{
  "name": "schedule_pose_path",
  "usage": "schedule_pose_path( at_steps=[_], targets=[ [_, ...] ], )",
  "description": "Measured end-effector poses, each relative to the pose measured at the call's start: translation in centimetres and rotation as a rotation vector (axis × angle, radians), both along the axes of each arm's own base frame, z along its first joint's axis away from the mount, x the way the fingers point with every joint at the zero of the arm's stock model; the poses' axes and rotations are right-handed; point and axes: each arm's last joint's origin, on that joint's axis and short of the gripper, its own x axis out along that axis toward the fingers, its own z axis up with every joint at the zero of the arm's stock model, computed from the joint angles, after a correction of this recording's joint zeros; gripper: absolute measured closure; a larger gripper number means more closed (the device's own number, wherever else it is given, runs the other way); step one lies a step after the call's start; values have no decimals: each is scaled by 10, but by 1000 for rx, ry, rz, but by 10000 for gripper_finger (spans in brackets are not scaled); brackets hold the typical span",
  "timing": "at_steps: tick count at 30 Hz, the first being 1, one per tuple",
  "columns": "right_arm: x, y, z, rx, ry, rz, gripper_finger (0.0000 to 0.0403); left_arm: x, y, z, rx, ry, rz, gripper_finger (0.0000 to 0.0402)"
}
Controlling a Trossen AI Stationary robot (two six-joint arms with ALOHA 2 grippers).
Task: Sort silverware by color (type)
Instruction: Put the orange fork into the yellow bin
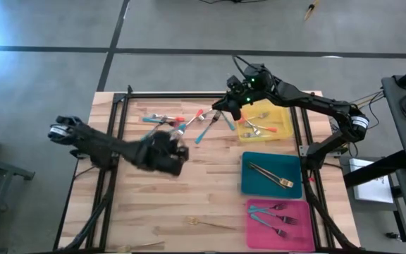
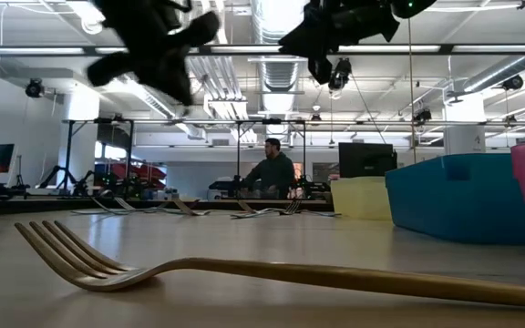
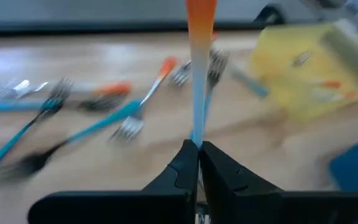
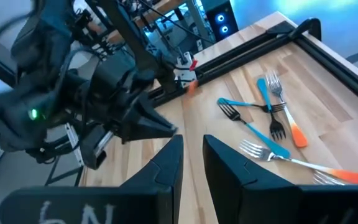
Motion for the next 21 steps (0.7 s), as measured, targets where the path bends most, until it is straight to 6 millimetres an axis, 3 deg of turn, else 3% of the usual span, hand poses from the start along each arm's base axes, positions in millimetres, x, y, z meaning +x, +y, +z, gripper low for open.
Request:
schedule_pose_path(
  at_steps=[7,12,21],
  targets=[
    [0,0,0,-42,0,-2,329,28,41,17,99,-107,-27,401],
    [0,-4,-1,-226,19,-87,313,32,50,21,117,-133,-18,401],
    [8,-15,-7,-226,-1,-154,256,35,76,24,120,-119,-26,401]
  ],
)
